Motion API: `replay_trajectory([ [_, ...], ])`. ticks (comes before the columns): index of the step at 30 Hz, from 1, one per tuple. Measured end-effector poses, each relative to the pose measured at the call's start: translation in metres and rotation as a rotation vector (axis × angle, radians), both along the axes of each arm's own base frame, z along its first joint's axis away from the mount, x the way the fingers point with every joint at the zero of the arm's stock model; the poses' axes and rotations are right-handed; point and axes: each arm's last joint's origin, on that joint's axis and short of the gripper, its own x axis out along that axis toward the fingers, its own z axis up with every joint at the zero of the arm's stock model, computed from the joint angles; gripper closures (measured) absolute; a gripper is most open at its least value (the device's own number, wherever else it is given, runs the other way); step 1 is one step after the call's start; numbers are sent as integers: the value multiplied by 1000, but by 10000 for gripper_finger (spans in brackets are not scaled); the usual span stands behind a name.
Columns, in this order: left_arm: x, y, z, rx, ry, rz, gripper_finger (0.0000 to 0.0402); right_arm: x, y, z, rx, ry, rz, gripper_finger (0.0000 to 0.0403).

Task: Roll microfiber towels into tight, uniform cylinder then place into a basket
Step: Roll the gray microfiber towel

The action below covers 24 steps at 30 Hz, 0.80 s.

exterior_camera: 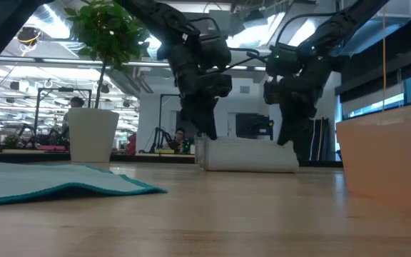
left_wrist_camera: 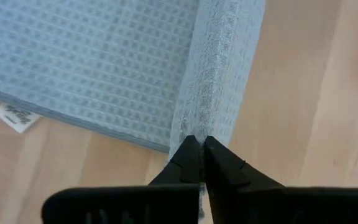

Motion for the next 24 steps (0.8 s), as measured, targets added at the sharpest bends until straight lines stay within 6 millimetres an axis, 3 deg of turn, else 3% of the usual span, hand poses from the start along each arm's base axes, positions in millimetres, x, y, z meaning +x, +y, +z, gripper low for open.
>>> replay_trajectory([
  [11,0,7,0,81,6,42,401,5,-10,-12,-72,18,-20,403],
  [19,6,13,-19,117,28,72,401,6,-12,-15,-122,38,-21,403],
  [24,7,14,-19,142,27,77,401,7,-14,-20,-133,56,-30,403],
])
